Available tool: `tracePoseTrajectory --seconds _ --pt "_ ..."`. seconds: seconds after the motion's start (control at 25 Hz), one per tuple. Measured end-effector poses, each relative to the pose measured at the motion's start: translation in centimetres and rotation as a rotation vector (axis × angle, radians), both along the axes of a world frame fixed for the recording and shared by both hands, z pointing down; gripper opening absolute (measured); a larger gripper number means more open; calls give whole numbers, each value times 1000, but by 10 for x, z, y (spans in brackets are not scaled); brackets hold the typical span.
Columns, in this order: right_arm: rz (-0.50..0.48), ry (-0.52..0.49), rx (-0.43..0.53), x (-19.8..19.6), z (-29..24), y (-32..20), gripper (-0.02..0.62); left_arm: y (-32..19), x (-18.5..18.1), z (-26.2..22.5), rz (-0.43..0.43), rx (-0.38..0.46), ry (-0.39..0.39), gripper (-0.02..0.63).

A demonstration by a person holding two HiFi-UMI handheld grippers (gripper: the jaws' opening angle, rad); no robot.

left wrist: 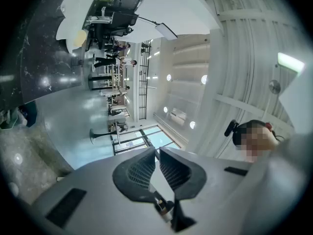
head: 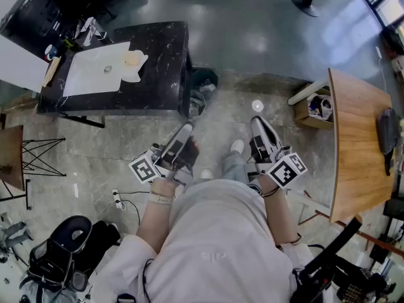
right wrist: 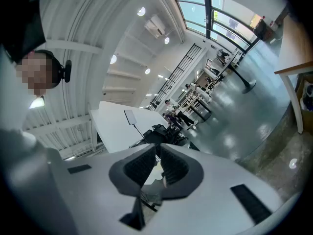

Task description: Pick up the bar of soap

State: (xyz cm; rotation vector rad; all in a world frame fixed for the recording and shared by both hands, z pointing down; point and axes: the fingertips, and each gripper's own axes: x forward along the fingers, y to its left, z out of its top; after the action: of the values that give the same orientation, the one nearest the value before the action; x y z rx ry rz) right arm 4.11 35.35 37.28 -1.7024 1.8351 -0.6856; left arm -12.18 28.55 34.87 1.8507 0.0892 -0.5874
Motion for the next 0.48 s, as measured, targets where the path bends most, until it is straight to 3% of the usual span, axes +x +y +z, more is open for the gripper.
tracePoseTrajectory --seconds 0.48 --pt "-46 -43 -7 42 22 -100 51 -92 34 27 -61 -41 -17 9"
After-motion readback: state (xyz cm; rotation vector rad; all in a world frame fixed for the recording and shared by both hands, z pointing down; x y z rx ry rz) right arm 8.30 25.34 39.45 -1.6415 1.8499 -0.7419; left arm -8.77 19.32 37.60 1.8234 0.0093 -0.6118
